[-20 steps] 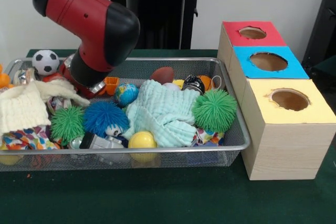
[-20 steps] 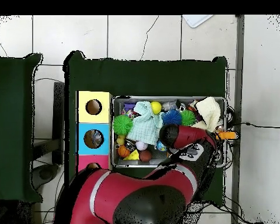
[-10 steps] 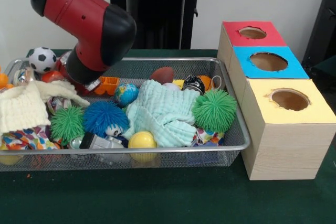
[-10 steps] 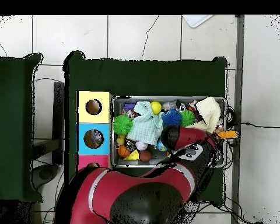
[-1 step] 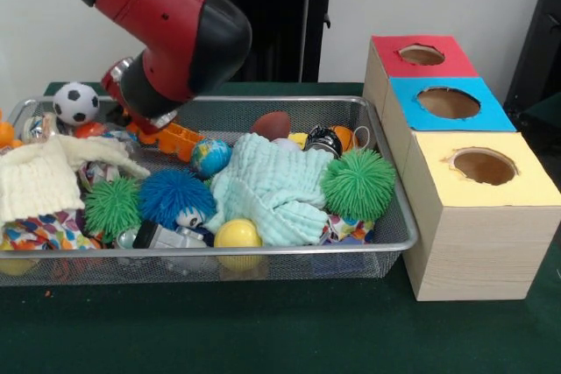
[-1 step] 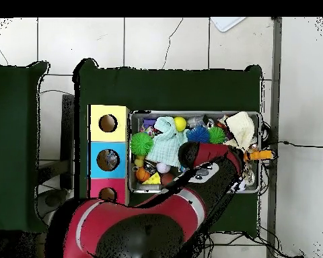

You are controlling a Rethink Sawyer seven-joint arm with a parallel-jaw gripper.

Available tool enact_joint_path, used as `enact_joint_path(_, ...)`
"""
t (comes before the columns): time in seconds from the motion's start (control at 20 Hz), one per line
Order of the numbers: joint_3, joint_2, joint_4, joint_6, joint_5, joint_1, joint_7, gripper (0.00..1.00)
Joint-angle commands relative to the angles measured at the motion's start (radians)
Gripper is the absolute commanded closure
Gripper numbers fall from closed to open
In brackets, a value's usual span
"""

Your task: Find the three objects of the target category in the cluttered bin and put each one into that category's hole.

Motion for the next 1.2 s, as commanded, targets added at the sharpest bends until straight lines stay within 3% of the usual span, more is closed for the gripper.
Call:
enact_joint_path(0.05,-0.029,-0.032,-0.071,0.199,-0.061,0.038,0.042,1.00)
enact_joint_path(0.2,-0.017,-0.057,-0.059,0.116,-0.076,0.055,0.059,1.00)
enact_joint_path(0.45,-0.005,-0.103,-0.046,0.077,-0.097,0.072,0.053,1.00)
enact_joint_path(0.75,0.064,-0.141,-0.027,-0.049,-0.086,0.034,0.068,1.00)
enact_joint_path(1.05,0.266,-0.292,0.147,-0.272,0.016,-0.088,0.047,1.00)
enact_joint_path(1.2,0.345,-0.337,0.199,-0.291,0.050,-0.140,0.042,1.00)
